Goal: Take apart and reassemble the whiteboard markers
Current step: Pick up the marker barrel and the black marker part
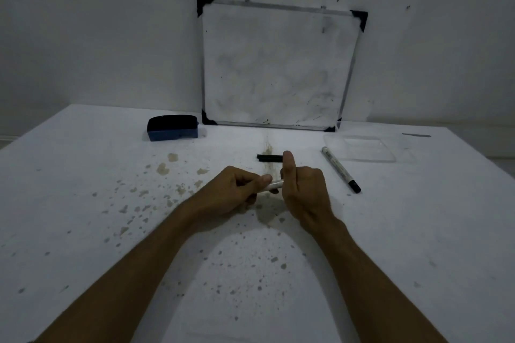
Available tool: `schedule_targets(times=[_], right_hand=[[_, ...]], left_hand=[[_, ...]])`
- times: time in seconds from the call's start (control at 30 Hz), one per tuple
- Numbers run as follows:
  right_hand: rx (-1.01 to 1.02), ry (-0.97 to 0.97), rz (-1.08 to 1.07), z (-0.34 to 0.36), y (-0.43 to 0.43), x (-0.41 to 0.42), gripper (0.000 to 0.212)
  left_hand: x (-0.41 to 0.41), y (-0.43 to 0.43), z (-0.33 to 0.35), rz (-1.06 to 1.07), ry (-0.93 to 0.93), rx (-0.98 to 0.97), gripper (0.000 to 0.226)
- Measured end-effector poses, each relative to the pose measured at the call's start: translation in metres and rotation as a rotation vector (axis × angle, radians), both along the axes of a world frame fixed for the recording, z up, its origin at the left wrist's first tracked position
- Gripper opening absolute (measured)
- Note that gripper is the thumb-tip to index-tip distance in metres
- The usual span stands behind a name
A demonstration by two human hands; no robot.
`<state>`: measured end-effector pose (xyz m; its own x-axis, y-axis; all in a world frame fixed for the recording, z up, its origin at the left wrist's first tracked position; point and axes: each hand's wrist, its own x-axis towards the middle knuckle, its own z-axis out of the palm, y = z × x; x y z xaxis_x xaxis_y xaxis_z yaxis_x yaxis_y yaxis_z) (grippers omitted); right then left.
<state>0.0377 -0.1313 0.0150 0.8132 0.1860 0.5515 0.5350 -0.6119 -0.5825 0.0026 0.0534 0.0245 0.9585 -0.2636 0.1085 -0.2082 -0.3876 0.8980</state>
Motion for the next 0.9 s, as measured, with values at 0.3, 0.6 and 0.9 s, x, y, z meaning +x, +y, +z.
schedule_targets(times=[0.3, 0.6, 0.9], right_hand=[[0.027, 0.363, -0.194, -0.004, 0.003, 0.005, 0.067], [0.304, 0.247, -0.157, 0.001, -0.019, 0.013, 0.063], [-0.035, 0.236, -0.052, -0.008, -0.019, 0.009, 0.032]], left_hand=[[-0.003, -0.008, -0.013, 0.164, -0.211, 0.153, 0.044], [0.017, 0.025, 0.001, 0.114, 0.164, -0.337, 0.056], [0.014, 0.008, -0.009, 0.244, 0.013, -0.384, 0.027]])
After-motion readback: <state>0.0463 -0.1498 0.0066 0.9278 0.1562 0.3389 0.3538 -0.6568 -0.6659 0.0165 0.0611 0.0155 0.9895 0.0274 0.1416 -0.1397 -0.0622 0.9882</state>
